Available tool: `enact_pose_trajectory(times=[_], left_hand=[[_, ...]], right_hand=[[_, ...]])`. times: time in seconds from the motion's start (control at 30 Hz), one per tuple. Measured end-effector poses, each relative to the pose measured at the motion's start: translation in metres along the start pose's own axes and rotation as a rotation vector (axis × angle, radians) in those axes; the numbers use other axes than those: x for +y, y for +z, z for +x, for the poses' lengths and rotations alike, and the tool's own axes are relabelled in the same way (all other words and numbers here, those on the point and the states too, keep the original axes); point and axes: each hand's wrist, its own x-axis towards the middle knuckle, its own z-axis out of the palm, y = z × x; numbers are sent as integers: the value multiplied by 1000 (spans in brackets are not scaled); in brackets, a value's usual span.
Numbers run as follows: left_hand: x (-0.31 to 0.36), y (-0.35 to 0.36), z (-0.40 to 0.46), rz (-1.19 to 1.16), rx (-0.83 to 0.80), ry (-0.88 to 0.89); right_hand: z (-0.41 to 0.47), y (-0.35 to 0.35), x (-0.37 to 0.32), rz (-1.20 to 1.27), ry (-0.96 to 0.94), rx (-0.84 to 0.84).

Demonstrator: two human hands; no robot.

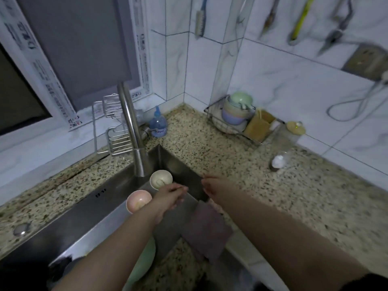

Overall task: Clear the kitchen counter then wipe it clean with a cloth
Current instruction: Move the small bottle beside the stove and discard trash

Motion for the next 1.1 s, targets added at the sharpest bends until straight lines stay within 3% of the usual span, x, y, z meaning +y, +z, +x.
enact_pose_trajectory(times=[0.37,0.7,1.1], left_hand=[[19,120,-23,218,-269,52],[4,307,-63,356,-483,40],[-50,546,-167,376,-492,26]], right_hand=[[-81,-147,4,210,-99,308],[-150,-328,53,444,-99,547],[-252,-591,133,508,-80,694]])
